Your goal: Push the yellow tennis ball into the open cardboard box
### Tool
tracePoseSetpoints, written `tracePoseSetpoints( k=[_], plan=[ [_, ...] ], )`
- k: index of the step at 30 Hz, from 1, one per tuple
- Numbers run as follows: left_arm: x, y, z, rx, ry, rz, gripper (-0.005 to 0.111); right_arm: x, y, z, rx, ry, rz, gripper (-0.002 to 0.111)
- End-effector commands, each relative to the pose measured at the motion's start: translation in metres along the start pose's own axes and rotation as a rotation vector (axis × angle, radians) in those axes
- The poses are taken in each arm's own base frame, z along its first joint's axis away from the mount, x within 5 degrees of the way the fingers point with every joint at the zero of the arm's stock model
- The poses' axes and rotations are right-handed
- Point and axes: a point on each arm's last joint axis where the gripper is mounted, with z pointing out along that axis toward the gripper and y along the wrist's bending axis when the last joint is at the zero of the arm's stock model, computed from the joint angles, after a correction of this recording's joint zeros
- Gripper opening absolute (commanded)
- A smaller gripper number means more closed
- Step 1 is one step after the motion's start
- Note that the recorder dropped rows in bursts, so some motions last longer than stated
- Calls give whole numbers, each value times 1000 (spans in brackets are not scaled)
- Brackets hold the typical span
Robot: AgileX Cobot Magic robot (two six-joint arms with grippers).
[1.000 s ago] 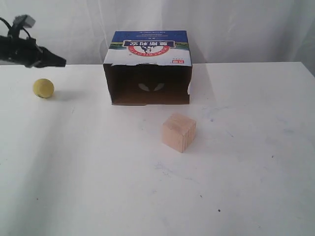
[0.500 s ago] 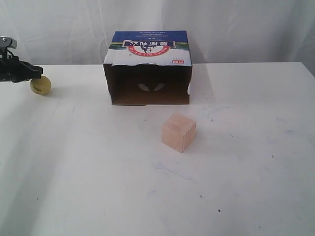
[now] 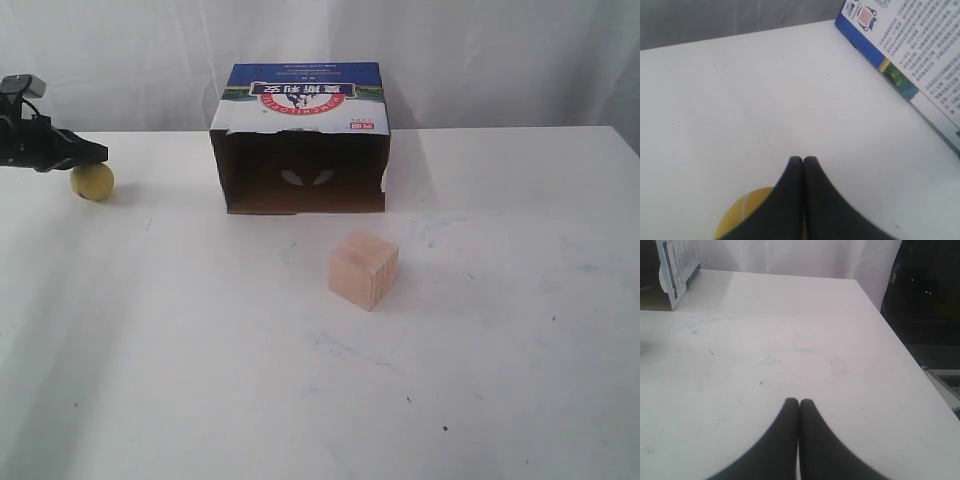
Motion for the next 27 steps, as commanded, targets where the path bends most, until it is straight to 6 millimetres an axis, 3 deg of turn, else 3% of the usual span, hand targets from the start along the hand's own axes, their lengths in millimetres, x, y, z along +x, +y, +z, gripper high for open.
tracePoseSetpoints(
  k=[1, 4, 6, 17, 27],
  plan=[
    [-29, -20, -25, 64, -25, 66, 0, 0, 0, 0, 4, -14, 8, 0],
    [-51, -23, -40, 0, -97, 80, 0, 0, 0, 0, 4, -14, 8, 0],
    [-52, -13, -40, -110, -114, 82, 0, 0, 0, 0, 4, -14, 8, 0],
    [7, 23, -1, -179, -21, 71, 0, 0, 0, 0, 4, -14, 8, 0],
    [14, 9, 2, -16, 27, 34, 0, 0, 0, 0, 4, -14, 8, 0]
  ],
)
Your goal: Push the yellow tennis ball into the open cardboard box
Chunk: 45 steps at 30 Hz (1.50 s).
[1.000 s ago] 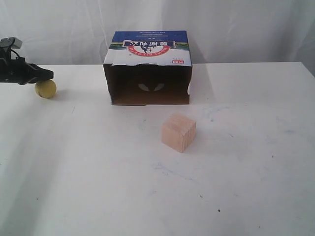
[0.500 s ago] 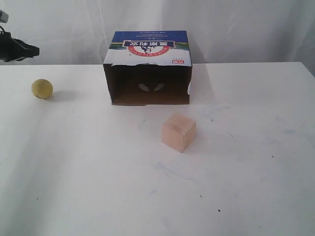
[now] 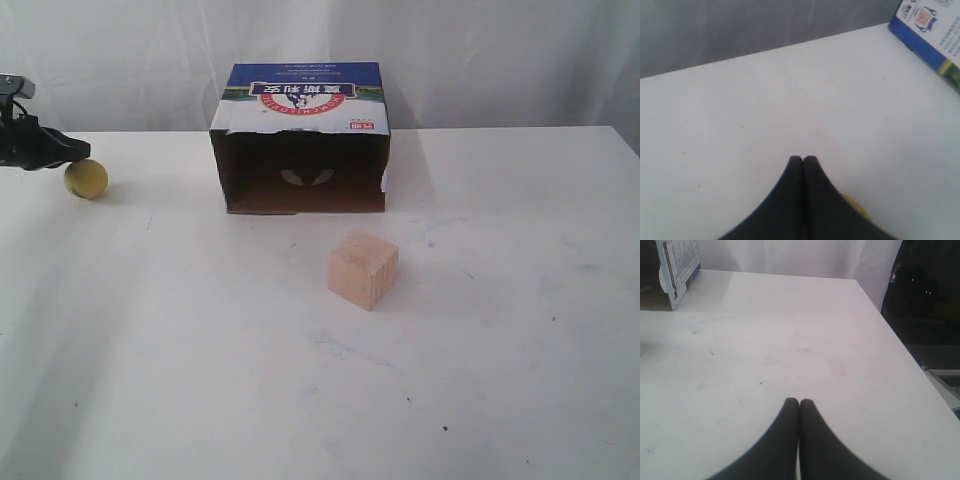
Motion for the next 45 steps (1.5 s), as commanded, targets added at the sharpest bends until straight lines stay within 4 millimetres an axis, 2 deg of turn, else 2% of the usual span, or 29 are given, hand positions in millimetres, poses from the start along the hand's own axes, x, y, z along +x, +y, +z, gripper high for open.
tracePoseSetpoints(
  k=[1, 5, 7, 12, 14, 16, 20, 29, 34, 39, 42, 45],
  plan=[
    [7, -13, -1, 143, 62, -27, 0, 0, 0, 0, 4, -14, 7, 0],
    [-3, -31, -12, 307, 89, -52, 0, 0, 0, 0, 4, -14, 7, 0],
    [-14, -37, -20, 339, 73, -46, 0, 0, 0, 0, 4, -14, 7, 0],
    [-47, -42, -41, 257, 3, 16, 0, 0, 0, 0, 4, -14, 7, 0],
    [-52, -39, -43, 208, -8, 27, 0, 0, 0, 0, 4, -14, 7, 0],
    [-51, -37, -43, 189, 14, 42, 0, 0, 0, 0, 4, -14, 7, 0],
    [-29, -40, -38, 237, 131, 10, 0, 0, 0, 0, 4, -14, 7, 0],
    [0, -57, -41, 292, 160, -22, 0, 0, 0, 0, 4, -14, 7, 0],
    [0, -72, -55, 287, 101, 12, 0, 0, 0, 0, 4, -14, 7, 0],
    [-12, -94, -79, 260, -43, 29, 0, 0, 0, 0, 4, -14, 7, 0],
    [-15, -112, -90, 182, -84, 27, 0, 0, 0, 0, 4, -14, 7, 0],
    [-6, -130, -88, 28, -54, 0, 0, 0, 0, 0, 4, -14, 7, 0]
  ],
)
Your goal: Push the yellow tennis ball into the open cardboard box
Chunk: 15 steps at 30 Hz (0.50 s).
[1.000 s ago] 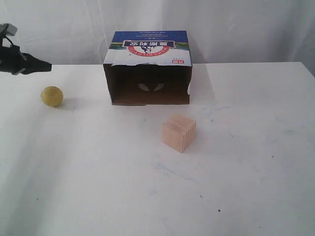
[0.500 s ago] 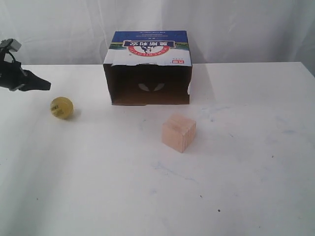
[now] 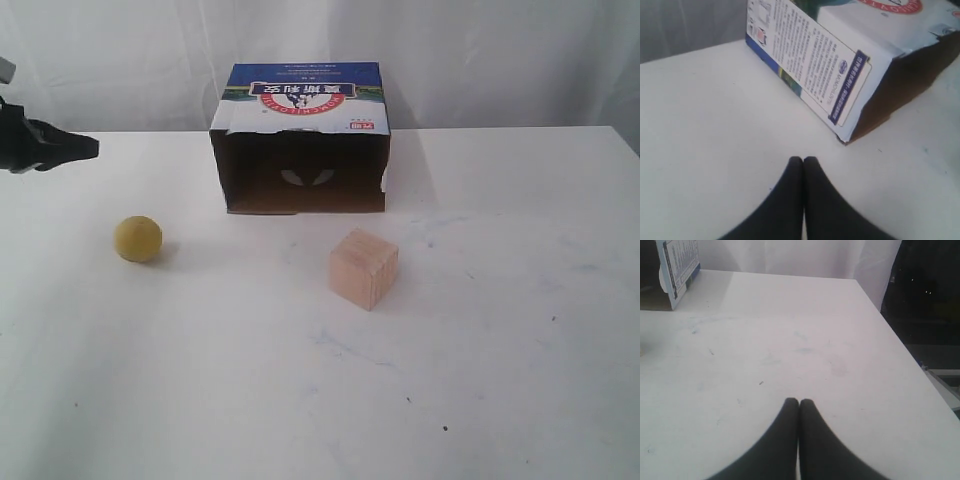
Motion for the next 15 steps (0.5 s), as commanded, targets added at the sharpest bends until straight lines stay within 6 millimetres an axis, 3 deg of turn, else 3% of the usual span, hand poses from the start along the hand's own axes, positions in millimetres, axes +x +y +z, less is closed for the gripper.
tracePoseSetpoints(
  k=[1, 5, 8, 15],
  plan=[
    [9, -28, 5, -187, 14, -30, 0, 0, 0, 0, 4, -14, 5, 0],
    [29, -65, 33, -140, 53, -35, 0, 0, 0, 0, 4, -14, 5, 0],
    [35, -84, 51, -178, 96, 84, 0, 0, 0, 0, 4, -14, 5, 0],
    [22, -76, 58, -312, 131, 120, 0, 0, 0, 0, 4, -14, 5, 0]
  ],
)
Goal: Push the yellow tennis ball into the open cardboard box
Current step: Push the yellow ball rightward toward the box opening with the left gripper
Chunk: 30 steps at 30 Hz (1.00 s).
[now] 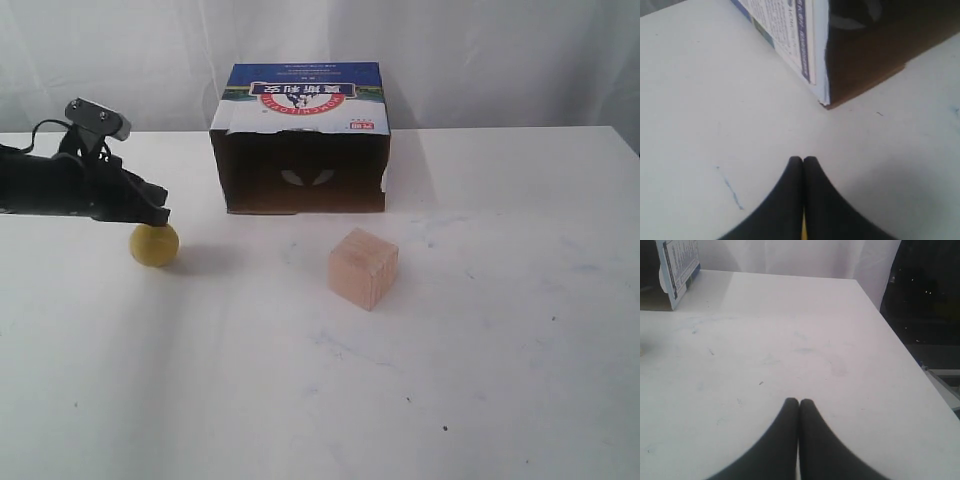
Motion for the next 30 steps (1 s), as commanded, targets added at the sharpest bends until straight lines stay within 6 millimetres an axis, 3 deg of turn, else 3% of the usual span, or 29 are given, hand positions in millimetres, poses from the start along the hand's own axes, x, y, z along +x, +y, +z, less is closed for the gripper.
tracePoseSetpoints(
  k=[1, 12, 22, 30],
  plan=[
    [-10, 12, 4, -102, 4, -29, 0, 0, 0, 0, 4, -14, 5, 0],
    [12, 17, 38, -59, 48, -154, 0, 0, 0, 0, 4, -14, 5, 0],
    [19, -11, 35, 192, -22, -209, 0, 0, 0, 0, 4, -14, 5, 0],
    [33, -18, 33, 227, 8, -234, 0, 0, 0, 0, 4, -14, 5, 0]
  ],
)
